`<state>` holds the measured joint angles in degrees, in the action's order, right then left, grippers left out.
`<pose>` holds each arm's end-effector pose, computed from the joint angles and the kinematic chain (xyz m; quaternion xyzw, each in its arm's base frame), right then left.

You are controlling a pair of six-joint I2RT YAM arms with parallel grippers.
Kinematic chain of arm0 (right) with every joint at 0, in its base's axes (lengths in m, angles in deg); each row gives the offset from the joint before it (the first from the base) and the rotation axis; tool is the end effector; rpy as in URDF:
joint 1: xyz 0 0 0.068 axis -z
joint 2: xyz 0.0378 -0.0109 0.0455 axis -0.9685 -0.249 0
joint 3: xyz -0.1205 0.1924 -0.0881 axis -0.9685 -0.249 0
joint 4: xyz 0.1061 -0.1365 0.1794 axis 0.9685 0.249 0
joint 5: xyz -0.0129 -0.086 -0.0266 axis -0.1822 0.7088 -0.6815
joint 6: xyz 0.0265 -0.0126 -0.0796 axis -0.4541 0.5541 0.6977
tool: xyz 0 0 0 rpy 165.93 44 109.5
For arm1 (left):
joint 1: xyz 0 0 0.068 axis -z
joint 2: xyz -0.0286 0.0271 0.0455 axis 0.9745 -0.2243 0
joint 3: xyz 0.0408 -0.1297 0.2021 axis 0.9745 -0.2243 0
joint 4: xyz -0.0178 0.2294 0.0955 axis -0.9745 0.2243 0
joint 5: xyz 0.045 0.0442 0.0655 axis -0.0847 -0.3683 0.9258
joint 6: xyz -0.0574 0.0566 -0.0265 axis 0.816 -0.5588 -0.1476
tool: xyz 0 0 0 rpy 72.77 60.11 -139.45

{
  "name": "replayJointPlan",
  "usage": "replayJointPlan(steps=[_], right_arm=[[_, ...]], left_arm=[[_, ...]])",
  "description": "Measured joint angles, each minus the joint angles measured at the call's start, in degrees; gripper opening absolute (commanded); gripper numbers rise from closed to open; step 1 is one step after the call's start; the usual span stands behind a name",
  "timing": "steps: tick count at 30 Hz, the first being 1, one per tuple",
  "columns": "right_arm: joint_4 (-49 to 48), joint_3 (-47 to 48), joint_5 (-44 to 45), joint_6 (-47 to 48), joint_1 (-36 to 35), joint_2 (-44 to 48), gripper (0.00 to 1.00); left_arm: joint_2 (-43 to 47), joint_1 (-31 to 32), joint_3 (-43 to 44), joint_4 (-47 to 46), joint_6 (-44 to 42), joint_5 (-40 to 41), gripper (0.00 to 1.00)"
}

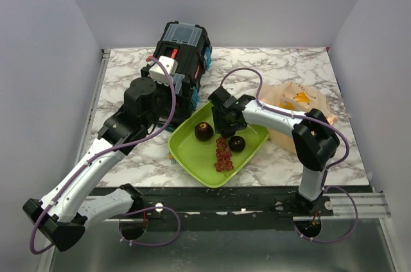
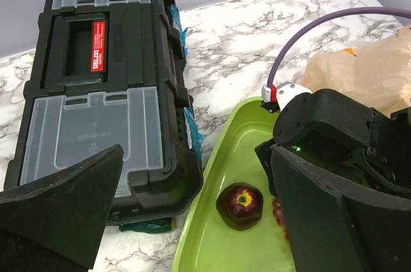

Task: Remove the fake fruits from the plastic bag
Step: Place the fake fruit in the bin, then take out the fake fruit from the plastic bag.

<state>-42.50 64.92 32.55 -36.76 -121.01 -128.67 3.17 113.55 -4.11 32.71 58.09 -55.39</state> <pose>0.2744 0.2511 0.1388 -0.0816 0.9706 0.0187 0.2256 0.2154 -0.1409 0.3716 0.1227 0.7630 -0.1698 0.6115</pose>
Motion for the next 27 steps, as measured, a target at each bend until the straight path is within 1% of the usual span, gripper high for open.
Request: replayJointPlan(steps=[5,12,13,14,16,20,24,27], right_arm=[[0.02,-0.02,0.07,0.2,-0.28,0.02,0.82],[1.01,0.09,0.17,0.39,-1.05,1.97,0.81],[1.4,0.13,0.24,0.42,-1.07,3.02,0.79],[1.86,0.24,0.35,0.39,-1.09,4.39,0.77],[2.99,1.05,0.7,0.39,-1.11,7.96,0.75],[4.57,3.21,2.97,0.44,-1.14,17.86,0.71],[8.41,5.01,11.06,-0.04,-1.14,29.22,0.68],[13.38,5.11,18.62,-1.03,-0.59,35.28,0.66]], left_arm=[[0.0,0.0,0.0,0.0,0.0,0.0,0.98],[0.0,0.0,-0.02,-0.02,0.02,-0.07,0.98],[0.0,0.0,-0.02,-0.02,0.02,-0.09,0.98],[0.0,0.0,-0.02,-0.02,0.04,-0.11,0.98],[0.02,0.0,-0.07,-0.09,0.04,-0.24,0.98],[-0.04,0.0,-0.42,-0.02,0.04,-0.37,0.98],[-0.2,0.0,-0.59,-0.07,0.09,-1.07,0.98],[-0.66,0.0,-0.59,-0.07,0.33,-1.55,0.98]])
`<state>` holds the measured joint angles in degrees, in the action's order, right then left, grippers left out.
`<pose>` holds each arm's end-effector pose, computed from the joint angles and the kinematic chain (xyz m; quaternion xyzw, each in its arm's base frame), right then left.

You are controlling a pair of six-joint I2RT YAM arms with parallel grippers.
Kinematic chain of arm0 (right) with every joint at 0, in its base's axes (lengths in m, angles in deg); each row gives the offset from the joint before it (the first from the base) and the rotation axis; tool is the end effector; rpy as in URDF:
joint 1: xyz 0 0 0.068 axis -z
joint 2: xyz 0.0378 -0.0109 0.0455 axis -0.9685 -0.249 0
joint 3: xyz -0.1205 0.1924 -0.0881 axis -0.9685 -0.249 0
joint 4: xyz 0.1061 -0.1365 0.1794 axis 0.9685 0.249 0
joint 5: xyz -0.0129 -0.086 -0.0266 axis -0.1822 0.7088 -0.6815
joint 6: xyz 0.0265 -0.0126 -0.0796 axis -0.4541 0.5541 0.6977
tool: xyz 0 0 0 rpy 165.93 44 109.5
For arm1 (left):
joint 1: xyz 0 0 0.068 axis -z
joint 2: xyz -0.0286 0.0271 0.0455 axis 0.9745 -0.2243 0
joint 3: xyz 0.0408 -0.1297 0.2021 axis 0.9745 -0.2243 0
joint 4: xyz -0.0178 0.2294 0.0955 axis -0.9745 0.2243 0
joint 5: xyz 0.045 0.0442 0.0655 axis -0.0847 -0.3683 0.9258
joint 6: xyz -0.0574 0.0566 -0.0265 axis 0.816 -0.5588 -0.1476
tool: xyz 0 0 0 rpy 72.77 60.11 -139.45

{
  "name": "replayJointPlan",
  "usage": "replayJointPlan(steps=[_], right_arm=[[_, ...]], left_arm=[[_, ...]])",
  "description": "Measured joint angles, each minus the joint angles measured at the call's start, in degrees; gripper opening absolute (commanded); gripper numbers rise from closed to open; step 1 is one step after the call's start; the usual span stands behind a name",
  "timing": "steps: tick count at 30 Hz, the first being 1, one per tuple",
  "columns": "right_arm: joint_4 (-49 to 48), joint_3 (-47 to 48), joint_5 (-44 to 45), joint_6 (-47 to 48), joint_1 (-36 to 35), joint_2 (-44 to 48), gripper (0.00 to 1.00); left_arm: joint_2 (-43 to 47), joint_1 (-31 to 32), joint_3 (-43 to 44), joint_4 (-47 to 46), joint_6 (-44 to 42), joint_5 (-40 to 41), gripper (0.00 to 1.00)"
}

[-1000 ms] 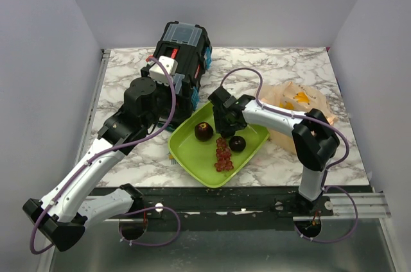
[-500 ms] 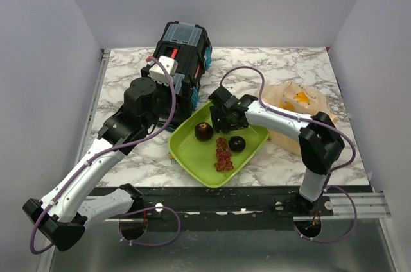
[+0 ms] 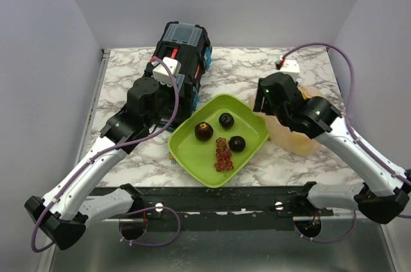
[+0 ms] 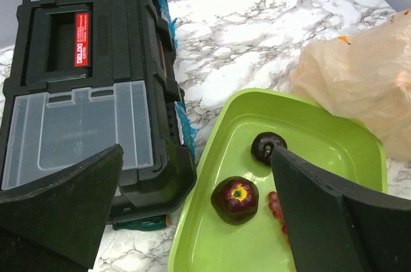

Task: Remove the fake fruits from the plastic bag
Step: Take out the fake fruit from the plastic bag.

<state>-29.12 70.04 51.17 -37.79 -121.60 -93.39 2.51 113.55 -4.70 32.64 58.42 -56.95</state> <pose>0.2129 0.1612 0.3467 0.0270 0.8798 0.0521 0.4718 0.2174 -0.1448 0.3651 0.1313 0.7684 -0.1780 0.6006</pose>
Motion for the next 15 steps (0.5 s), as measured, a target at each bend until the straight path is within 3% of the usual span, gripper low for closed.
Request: replayJointPlan(steps=[3,8,11,15], right_arm=[[6.12,-1.38,4.68,-1.88,3.87,3.3,0.63],[11.69,-7.56,6.84,-3.41,16.24,4.39,0.58],[11.85,-9.99,6.29,-2.58,22.01,4.13,0.46],[10.49,-10.75,5.53,-1.92,25.53,0.42,0.45]], left_arm=[[-0.37,0.0,0.0,0.0,0.33,-1.05,0.98],[-0.52,0.0,0.0,-0.02,0.59,-2.16,0.98],[-0.59,0.0,0.0,-0.02,0.66,-2.34,0.98],[-0.61,0.46,-0.02,-0.07,0.68,-2.75,0.98]])
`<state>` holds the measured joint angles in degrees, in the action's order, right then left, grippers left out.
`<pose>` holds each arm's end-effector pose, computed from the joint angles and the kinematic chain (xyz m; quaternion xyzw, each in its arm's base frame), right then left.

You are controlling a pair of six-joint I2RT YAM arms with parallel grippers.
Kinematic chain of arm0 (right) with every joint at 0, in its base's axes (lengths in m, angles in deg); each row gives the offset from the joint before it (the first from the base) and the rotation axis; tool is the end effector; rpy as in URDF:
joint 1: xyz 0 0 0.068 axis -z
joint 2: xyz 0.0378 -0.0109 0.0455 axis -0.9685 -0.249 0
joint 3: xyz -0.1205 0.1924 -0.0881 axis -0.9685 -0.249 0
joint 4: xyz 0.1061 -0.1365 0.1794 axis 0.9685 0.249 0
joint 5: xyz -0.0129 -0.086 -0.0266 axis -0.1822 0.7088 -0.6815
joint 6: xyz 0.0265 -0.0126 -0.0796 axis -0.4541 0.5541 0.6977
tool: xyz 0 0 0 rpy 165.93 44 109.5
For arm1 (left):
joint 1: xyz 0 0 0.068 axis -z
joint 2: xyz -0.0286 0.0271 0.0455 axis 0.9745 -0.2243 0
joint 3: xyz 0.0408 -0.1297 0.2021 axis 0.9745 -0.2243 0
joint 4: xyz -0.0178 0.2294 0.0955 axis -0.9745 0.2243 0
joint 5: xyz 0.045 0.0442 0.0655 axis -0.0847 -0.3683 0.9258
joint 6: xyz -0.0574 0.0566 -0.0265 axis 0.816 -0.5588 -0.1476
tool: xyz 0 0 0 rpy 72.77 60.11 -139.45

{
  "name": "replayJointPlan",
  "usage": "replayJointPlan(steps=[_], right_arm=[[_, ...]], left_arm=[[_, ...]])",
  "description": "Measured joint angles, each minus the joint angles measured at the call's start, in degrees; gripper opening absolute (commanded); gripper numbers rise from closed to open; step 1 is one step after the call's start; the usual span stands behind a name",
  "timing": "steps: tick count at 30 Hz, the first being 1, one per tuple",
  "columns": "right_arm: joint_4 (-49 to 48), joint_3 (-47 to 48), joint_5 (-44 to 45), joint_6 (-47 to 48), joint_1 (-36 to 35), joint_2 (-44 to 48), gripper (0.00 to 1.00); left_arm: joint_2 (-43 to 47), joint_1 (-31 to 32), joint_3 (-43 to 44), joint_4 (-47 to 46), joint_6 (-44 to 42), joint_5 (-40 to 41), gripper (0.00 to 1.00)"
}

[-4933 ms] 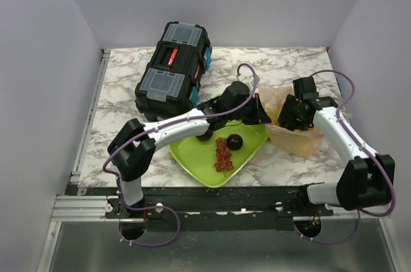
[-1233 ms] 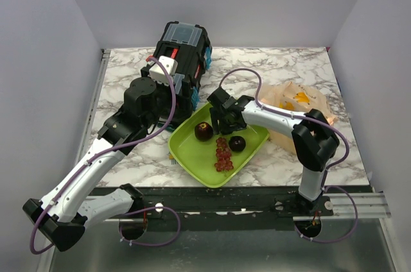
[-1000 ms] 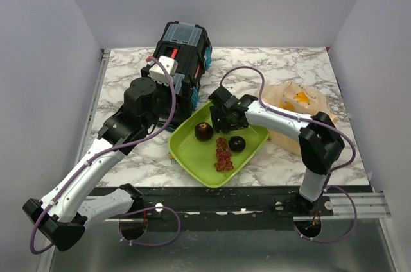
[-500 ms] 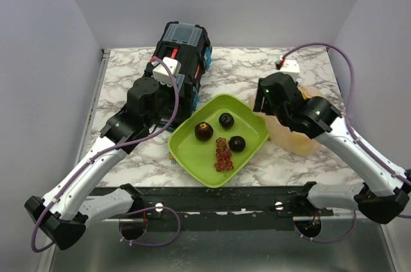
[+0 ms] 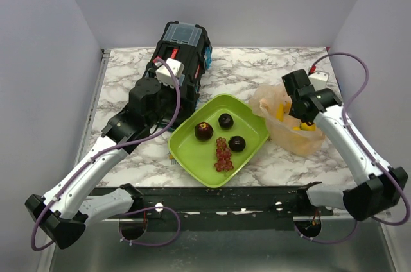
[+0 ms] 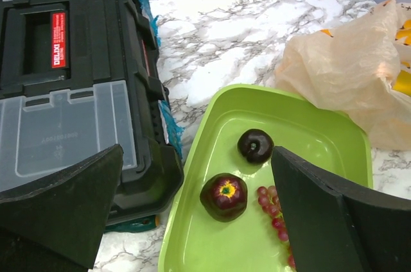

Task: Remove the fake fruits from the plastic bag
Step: Take out the fake fruit from the plastic bag.

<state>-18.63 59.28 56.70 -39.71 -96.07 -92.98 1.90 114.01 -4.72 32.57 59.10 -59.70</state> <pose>0.2379 0.0387 0.2788 0.2024 0.8955 -0.1792 0.3536 0.2167 -0.1513 0.3625 0.1456 0.7694 -0.1999 0.5890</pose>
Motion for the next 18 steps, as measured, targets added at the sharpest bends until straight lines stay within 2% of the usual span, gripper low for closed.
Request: replayJointPlan(steps=[8,18], right_arm=[[-7.04,-1.84,-6.1,-0.31,4.46,-12.35,0.47],[-14.23,-10.12,-13.22,-2.32,12.55,-15.98,0.56]], left_arm=[[0.07,1.53,-0.33,-0.09,-0.02,-0.33,0.98],[0.44,3.78,-0.85,-0.44,-0.11,-0.35,0.98]])
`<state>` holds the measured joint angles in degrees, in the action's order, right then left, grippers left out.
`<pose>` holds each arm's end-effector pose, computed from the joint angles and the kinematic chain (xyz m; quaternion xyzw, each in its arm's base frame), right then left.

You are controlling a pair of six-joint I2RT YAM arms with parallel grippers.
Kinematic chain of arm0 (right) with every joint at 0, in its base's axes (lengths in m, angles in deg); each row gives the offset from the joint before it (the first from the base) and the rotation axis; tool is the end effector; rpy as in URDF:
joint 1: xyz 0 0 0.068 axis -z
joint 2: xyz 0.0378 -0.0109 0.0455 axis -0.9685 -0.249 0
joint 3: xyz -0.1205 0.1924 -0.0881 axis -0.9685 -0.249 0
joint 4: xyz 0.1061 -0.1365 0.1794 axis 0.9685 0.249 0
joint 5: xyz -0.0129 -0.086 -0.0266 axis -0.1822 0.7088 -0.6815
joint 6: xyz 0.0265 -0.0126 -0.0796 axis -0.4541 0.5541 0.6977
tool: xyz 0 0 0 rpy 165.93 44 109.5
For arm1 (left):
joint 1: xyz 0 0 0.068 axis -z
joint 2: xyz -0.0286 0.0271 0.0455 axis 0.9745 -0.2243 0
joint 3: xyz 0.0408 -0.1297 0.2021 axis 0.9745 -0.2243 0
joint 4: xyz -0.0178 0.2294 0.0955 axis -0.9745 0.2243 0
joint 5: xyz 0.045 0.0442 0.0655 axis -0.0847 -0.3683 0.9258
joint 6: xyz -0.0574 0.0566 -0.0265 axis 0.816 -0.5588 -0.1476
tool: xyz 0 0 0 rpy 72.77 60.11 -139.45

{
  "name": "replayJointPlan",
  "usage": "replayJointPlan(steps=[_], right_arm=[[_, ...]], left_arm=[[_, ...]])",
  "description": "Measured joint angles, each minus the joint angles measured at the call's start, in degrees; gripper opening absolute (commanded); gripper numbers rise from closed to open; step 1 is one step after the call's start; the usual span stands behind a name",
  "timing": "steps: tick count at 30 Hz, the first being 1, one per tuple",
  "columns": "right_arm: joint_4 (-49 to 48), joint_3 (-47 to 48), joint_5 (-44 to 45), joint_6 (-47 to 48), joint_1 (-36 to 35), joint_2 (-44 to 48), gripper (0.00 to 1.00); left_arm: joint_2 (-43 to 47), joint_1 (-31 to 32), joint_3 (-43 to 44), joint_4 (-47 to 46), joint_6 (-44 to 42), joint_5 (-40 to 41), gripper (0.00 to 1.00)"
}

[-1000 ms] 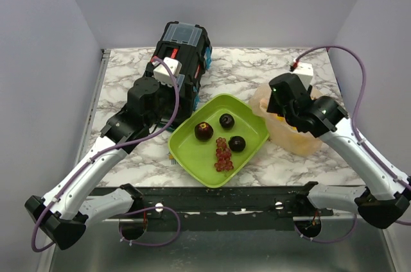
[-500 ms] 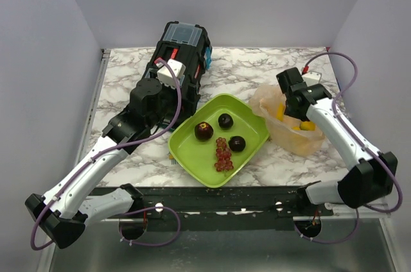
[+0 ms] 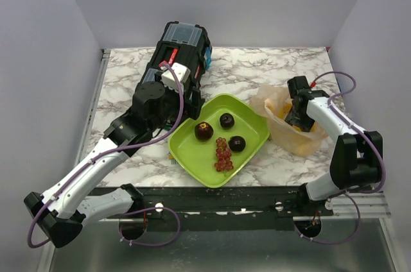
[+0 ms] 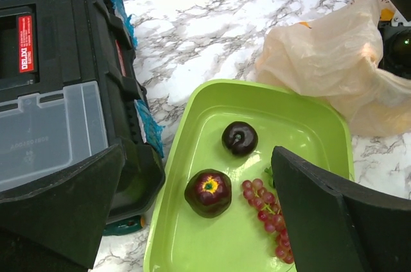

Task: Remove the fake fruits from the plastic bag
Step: Take out the fake fruit from the plastic bag.

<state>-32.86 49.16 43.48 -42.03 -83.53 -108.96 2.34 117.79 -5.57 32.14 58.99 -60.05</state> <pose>0.2825 0.0065 0.1643 0.2820 0.9235 -0.1510 0.2119 0.2053 -0.1651 0.3599 0.1735 0.7635 -0.2209 0.5815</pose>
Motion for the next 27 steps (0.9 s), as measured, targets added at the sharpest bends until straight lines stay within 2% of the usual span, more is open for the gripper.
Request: replayJointPlan(steps=[4,6,14,19,21,24,25,27], right_arm=[[-1.05,-1.44,-2.29,0.07,2.34,-0.63,0.72],[-1.09,-1.62,-3.39,0.33,2.38,-0.79,0.76],[-0.48,-0.63,-4.85,3.34,2.32,-4.74,0.84],[-0.37,0.11,-4.83,4.87,2.32,-9.55,0.84],[-0.39,0.15,-4.85,5.27,2.29,-10.97,0.83],[-0.59,0.72,-5.27,5.51,2.32,-12.11,0.75],[-0.76,0.72,-5.51,5.46,2.32,-12.15,0.7],[-1.27,0.66,-6.21,5.42,2.32,-12.17,0.53]], left_arm=[[0.17,0.85,0.0,-0.02,-0.31,0.02,0.98],[0.24,1.4,0.0,0.0,-0.5,0.07,0.98],[0.68,2.43,0.0,0.02,-1.05,0.11,0.98],[1.31,2.84,0.0,0.0,-1.46,0.33,0.98],[1.42,2.89,0.0,0.02,-1.53,0.35,0.99],[1.6,2.89,0.0,0.02,-1.64,0.52,0.98],[1.66,2.91,0.0,0.04,-1.68,0.57,0.99],[1.97,3.02,0.0,0.02,-1.84,1.09,0.98]])
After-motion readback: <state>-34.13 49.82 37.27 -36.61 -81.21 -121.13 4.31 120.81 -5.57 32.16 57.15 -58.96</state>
